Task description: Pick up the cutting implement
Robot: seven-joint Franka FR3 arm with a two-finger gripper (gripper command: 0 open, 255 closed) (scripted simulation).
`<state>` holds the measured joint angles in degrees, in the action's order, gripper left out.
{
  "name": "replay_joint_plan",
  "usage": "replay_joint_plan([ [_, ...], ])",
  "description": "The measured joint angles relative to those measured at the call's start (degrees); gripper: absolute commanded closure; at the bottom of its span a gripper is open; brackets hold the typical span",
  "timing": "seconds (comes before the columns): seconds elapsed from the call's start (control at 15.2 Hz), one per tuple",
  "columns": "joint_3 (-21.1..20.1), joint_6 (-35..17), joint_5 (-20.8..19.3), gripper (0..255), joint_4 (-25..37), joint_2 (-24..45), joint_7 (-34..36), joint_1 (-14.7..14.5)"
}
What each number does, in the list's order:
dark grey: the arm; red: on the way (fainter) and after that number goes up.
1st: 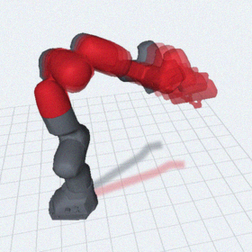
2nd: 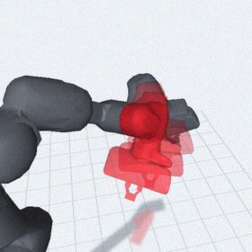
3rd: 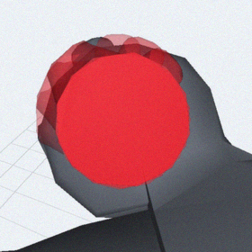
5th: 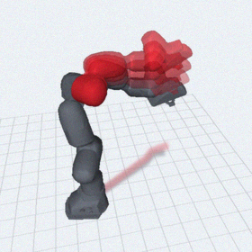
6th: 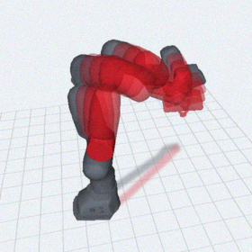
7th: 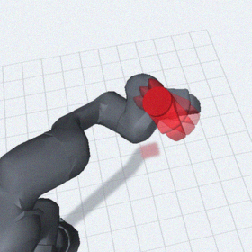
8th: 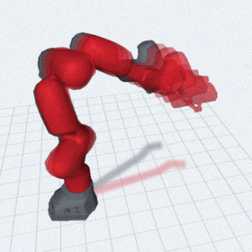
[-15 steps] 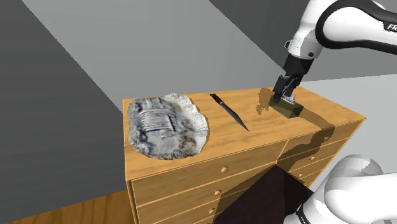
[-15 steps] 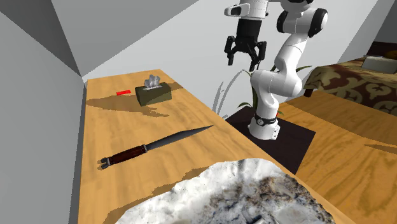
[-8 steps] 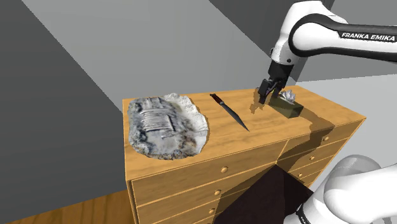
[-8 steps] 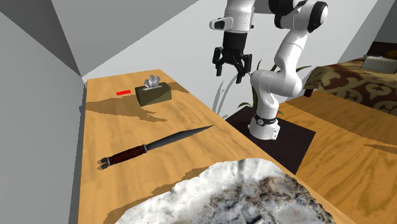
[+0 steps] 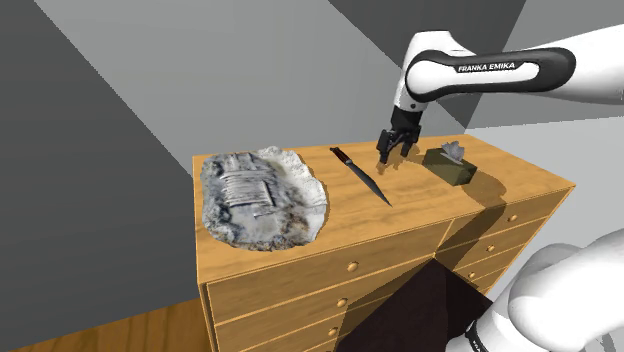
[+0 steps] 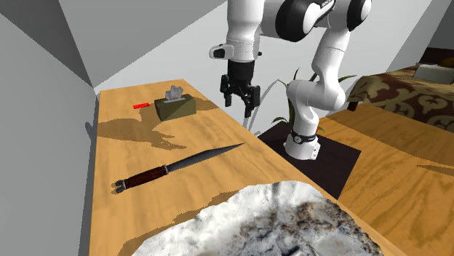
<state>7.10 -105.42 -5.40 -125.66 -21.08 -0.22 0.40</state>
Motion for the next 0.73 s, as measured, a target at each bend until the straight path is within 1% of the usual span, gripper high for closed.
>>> replay_joint_plan([
  [0.2, 1.04, -2.74, 0.55, 0, 3.54, 6.6, -0.16, 0.38],
  [0.4, 1.87, -5.58, 1.21, 0, 5.77, 12.11, -0.19, 0.79],
  [0.73, 2.68, -8.18, 3.25, 0, 14.22, 23.98, -0.02, 1.33],
])
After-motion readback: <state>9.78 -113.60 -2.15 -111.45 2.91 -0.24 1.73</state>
